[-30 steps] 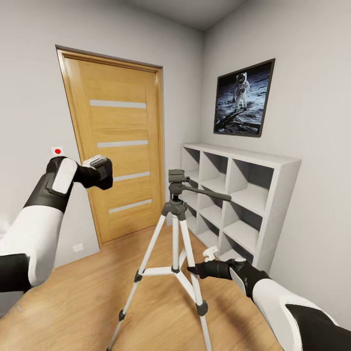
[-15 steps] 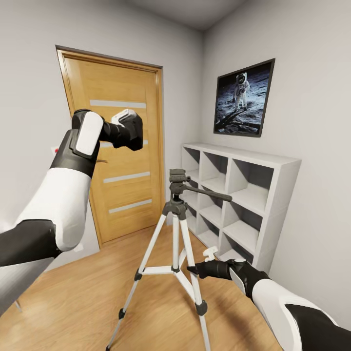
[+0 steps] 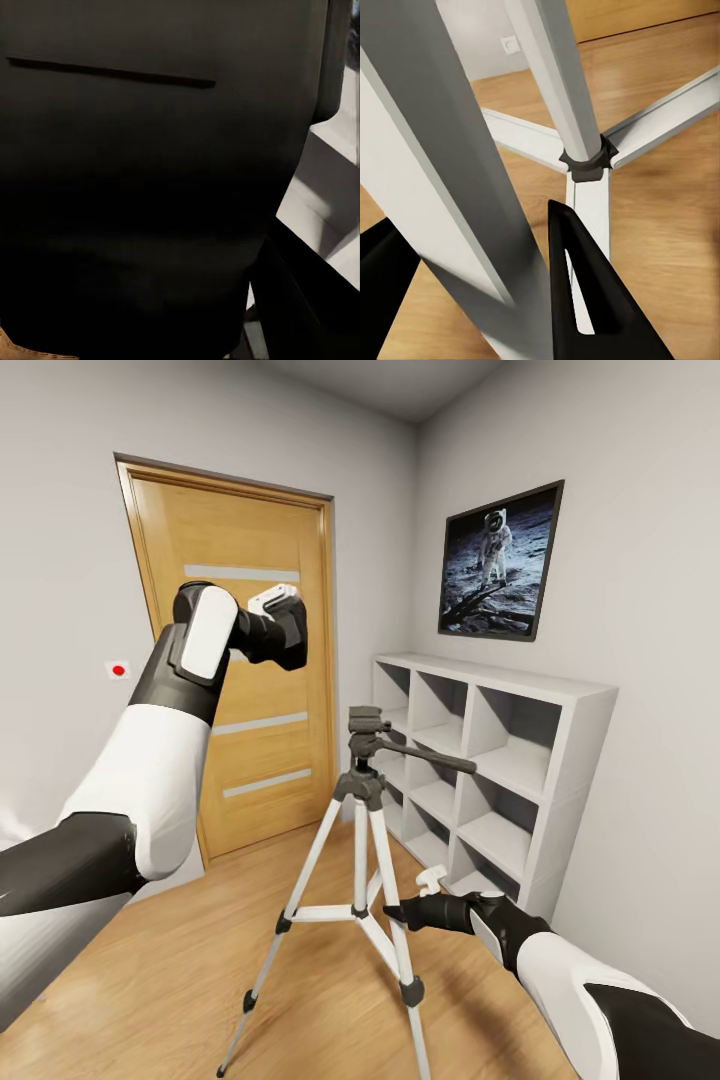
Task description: Attach the digital camera to the camera tripod in the bedroom.
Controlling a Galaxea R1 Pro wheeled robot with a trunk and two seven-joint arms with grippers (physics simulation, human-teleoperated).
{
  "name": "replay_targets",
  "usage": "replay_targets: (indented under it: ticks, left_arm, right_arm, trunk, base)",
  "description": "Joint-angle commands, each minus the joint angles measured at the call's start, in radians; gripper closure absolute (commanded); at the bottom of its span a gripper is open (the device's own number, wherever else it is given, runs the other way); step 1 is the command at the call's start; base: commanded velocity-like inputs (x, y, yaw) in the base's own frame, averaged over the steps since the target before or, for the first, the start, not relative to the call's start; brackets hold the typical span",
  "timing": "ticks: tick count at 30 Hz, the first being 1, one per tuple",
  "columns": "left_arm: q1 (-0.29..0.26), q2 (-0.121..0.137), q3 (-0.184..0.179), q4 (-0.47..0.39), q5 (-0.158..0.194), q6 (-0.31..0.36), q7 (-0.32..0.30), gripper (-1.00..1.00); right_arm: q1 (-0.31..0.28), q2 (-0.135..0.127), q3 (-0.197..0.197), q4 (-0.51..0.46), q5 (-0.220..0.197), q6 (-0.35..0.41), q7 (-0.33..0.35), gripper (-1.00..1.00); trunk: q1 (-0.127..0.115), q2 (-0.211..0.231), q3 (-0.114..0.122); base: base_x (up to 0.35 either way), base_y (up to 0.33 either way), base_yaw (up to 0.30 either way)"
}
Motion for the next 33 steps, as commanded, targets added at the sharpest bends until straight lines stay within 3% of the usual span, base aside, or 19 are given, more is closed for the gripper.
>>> replay_targets:
  ticks: [1, 5, 9, 16, 26, 28, 30, 31, 32, 33]
  left_arm:
    - [-0.001, -0.001, 0.002, -0.013, 0.014, 0.003, 0.010, 1.00]
    - [-0.001, -0.003, 0.001, -0.022, 0.020, 0.007, 0.011, 1.00]
    - [0.004, -0.022, -0.036, -0.025, 0.012, 0.007, 0.013, 1.00]
    - [0.010, -0.022, -0.089, -0.023, 0.009, 0.009, 0.016, 1.00]
    - [0.011, -0.015, -0.094, -0.033, 0.021, 0.003, -0.016, 1.00]
    - [0.012, -0.006, -0.096, -0.033, 0.022, 0.003, -0.071, 1.00]
    - [0.012, 0.012, -0.107, -0.031, 0.017, 0.003, -0.178, 1.00]
    - [0.011, 0.034, -0.121, -0.030, 0.013, 0.002, -0.278, 1.00]
    - [0.010, 0.049, -0.129, -0.030, 0.009, 0.001, -0.334, 1.00]
    - [0.010, 0.084, -0.148, -0.030, -0.006, 0.000, -0.453, 1.00]
  right_arm:
    - [0.000, 0.000, 0.004, 0.008, 0.043, 0.015, -0.024, 1.00]
    - [0.000, 0.000, 0.004, 0.008, 0.044, 0.015, -0.045, 1.00]
    - [0.000, 0.001, 0.005, 0.008, 0.045, 0.015, -0.060, 1.00]
    - [0.000, 0.001, 0.006, 0.009, 0.047, 0.015, -0.067, 1.00]
    - [0.000, 0.001, 0.006, 0.009, 0.047, 0.015, -0.076, 1.00]
    - [0.000, 0.001, 0.006, 0.009, 0.047, 0.015, -0.076, 1.00]
    - [0.000, 0.001, 0.006, 0.009, 0.048, 0.015, -0.077, 1.00]
    - [0.000, 0.001, 0.006, 0.009, 0.048, 0.015, -0.077, 1.00]
    - [0.000, 0.001, 0.006, 0.009, 0.048, 0.015, -0.077, 1.00]
    - [0.000, 0.001, 0.006, 0.009, 0.048, 0.015, -0.077, 1.00]
  trunk:
    - [0.000, -0.001, -0.002]
    - [0.000, -0.001, -0.002]
    - [0.000, -0.001, -0.002]
    - [0.000, -0.001, -0.002]
    - [0.000, -0.001, -0.002]
    - [0.000, -0.001, -0.002]
    - [0.000, -0.001, -0.002]
    - [0.000, -0.001, -0.002]
    - [0.000, -0.001, -0.002]
    - [0.000, -0.001, -0.002]
  base:
    - [0.000, 0.000, 0.000]
    - [0.000, 0.000, 0.000]
    - [0.000, 0.000, 0.000]
    - [0.000, 0.000, 0.000]
    - [0.000, 0.000, 0.000]
    - [0.000, 0.000, 0.000]
    - [0.000, 0.000, 0.000]
    - [0.000, 0.000, 0.000]
    - [0.000, 0.000, 0.000]
    - [0.000, 0.000, 0.000]
